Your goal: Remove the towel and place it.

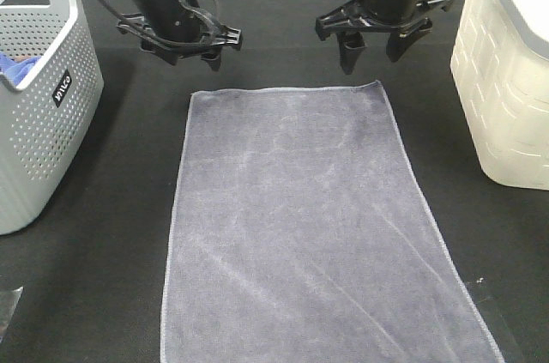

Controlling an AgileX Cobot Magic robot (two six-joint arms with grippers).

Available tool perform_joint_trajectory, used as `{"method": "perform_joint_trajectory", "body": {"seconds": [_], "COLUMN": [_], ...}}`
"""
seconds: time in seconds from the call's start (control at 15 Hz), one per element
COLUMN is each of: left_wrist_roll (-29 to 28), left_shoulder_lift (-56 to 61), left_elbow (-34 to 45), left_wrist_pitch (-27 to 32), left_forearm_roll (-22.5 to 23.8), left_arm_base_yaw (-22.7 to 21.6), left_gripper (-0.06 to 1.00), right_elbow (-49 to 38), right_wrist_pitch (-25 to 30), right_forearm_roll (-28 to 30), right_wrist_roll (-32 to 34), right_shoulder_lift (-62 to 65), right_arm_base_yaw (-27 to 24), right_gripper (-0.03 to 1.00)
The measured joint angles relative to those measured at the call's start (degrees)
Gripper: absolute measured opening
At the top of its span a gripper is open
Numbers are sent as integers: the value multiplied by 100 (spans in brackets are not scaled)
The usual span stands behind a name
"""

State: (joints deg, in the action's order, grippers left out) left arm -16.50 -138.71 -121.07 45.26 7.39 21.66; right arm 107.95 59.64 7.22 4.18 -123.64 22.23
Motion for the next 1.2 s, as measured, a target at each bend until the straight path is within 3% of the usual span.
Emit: {"method": "perform_joint_trajectory", "body": {"seconds": [0.27, 0.8, 1.2], "left_wrist_roll": [-11, -40, -40], "left_shoulder_lift": [-705, -1157, -1375], "left_elbow": [-1031, -1083, -1089], "left_wrist_pitch": [854, 355, 69], "left_forearm_roll": [-34, -395, -504], "left_arm_base_yaw": [-212, -332, -332], "left_gripper": [64, 64, 50], "right_elbow": [11, 11, 11], "right_wrist_pitch": [23, 0, -6], "right_forearm_roll": [-304, -470, -470], "right_wrist_roll": [0, -103, -103], "right_shoulder_lift": [-11, -11, -11], "right_arm_base_yaw": [-464, -544, -544], "right_gripper": [65, 65, 65]}}
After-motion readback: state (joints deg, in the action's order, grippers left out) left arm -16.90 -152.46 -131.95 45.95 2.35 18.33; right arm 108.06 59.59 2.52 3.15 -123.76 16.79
